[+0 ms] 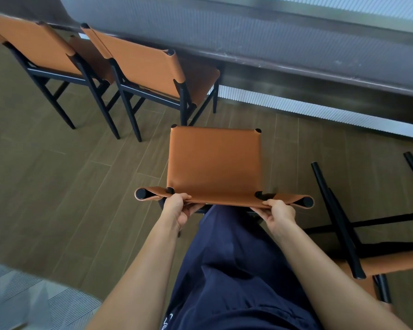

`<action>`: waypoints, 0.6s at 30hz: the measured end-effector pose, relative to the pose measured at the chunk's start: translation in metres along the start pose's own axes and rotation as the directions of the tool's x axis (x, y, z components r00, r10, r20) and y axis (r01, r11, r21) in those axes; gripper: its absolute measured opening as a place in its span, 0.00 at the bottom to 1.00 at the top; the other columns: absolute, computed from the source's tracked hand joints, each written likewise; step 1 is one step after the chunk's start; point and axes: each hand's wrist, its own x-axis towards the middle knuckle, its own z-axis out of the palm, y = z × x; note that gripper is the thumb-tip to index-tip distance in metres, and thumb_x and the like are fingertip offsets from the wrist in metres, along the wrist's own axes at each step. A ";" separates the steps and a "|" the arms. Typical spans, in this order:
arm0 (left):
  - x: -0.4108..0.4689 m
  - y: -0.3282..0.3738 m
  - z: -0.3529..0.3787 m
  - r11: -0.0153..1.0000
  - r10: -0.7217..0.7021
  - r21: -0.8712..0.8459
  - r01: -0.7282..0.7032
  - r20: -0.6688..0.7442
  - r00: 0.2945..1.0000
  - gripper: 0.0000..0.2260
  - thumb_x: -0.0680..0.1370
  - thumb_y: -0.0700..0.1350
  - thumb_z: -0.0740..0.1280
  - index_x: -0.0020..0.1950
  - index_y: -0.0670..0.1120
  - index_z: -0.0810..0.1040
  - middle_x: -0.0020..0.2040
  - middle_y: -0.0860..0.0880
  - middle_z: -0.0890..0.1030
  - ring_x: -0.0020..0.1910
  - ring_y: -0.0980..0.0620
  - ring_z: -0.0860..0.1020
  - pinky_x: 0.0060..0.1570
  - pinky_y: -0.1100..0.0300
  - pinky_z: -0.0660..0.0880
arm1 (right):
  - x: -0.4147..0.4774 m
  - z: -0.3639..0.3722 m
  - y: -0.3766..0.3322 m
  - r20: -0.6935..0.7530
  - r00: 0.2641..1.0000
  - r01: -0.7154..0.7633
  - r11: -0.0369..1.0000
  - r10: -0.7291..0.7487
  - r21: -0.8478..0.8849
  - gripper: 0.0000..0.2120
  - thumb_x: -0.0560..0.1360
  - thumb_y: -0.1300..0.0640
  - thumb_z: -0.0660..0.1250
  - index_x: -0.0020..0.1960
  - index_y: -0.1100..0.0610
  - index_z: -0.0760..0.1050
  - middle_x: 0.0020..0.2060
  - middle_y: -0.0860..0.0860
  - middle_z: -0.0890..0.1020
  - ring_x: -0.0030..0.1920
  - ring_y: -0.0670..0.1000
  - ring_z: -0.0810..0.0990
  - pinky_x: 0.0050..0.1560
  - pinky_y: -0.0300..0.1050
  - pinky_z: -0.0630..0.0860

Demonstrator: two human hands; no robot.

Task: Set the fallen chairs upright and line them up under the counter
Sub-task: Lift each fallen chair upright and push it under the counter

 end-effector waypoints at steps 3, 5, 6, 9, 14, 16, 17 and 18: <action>-0.004 -0.007 -0.004 1.000 -0.001 0.006 0.001 0.000 1.000 0.14 0.78 0.27 0.52 0.62 0.34 0.67 0.52 0.35 0.75 0.48 0.37 0.77 0.50 0.42 0.74 | -0.002 -0.010 0.006 -0.010 1.000 -0.015 1.000 0.015 0.009 0.11 0.73 0.79 0.60 0.49 0.66 0.72 0.46 0.63 0.78 0.44 0.62 0.81 0.33 0.54 0.81; -0.006 -0.013 -0.007 1.000 -0.008 0.011 0.008 -0.001 1.000 0.14 0.77 0.27 0.52 0.62 0.34 0.68 0.51 0.35 0.76 0.46 0.37 0.77 0.49 0.43 0.74 | -0.004 -0.018 0.011 -0.009 1.000 -0.019 1.000 0.019 0.025 0.11 0.73 0.79 0.60 0.47 0.66 0.71 0.44 0.64 0.78 0.42 0.62 0.81 0.39 0.56 0.81; -0.008 -0.017 -0.008 1.000 -0.012 0.013 0.012 0.001 1.000 0.14 0.77 0.27 0.52 0.61 0.34 0.68 0.49 0.36 0.76 0.45 0.38 0.77 0.49 0.43 0.74 | -0.005 -0.022 0.013 -0.013 1.000 -0.017 0.999 0.017 0.031 0.11 0.73 0.79 0.59 0.46 0.66 0.71 0.43 0.64 0.78 0.41 0.62 0.81 0.41 0.57 0.81; -0.013 -0.024 -0.009 1.000 -0.013 0.022 0.013 0.026 1.000 0.14 0.77 0.27 0.53 0.61 0.33 0.69 0.48 0.36 0.76 0.45 0.38 0.77 0.43 0.44 0.78 | -0.005 -0.033 0.015 -0.028 1.000 0.006 0.999 -0.005 0.049 0.11 0.72 0.80 0.60 0.44 0.66 0.71 0.41 0.63 0.78 0.40 0.61 0.81 0.42 0.58 0.81; -0.015 -0.030 0.000 1.000 0.009 0.027 -0.011 0.053 0.999 0.14 0.77 0.26 0.53 0.60 0.34 0.68 0.49 0.36 0.76 0.47 0.37 0.77 0.48 0.44 0.75 | -0.006 -0.040 0.010 -0.027 0.999 0.043 0.997 -0.041 0.065 0.10 0.73 0.79 0.59 0.44 0.66 0.70 0.43 0.64 0.78 0.43 0.62 0.81 0.34 0.54 0.79; -0.012 -0.031 0.005 0.999 0.008 0.041 -0.010 0.062 0.998 0.13 0.77 0.27 0.53 0.59 0.34 0.68 0.48 0.36 0.77 0.45 0.39 0.78 0.49 0.44 0.75 | -0.006 -0.041 0.006 -0.031 0.998 0.051 0.996 -0.049 0.078 0.10 0.74 0.78 0.59 0.44 0.65 0.70 0.43 0.63 0.78 0.43 0.62 0.81 0.34 0.53 0.79; -0.011 -0.030 0.006 0.999 0.008 0.044 -0.011 0.064 0.998 0.13 0.77 0.27 0.53 0.59 0.34 0.68 0.47 0.37 0.77 0.45 0.39 0.78 0.50 0.43 0.76 | -0.005 -0.040 0.005 -0.036 0.998 0.055 0.995 -0.052 0.079 0.10 0.74 0.78 0.59 0.44 0.65 0.70 0.43 0.63 0.78 0.43 0.62 0.81 0.33 0.52 0.79; -0.010 -0.029 0.008 0.999 0.007 0.046 -0.010 0.065 0.998 0.12 0.77 0.27 0.53 0.58 0.34 0.68 0.46 0.37 0.77 0.44 0.40 0.78 0.50 0.43 0.76 | -0.005 -0.038 0.004 -0.039 0.998 0.058 0.995 -0.055 0.080 0.10 0.74 0.78 0.59 0.44 0.65 0.70 0.42 0.63 0.78 0.43 0.61 0.81 0.32 0.52 0.79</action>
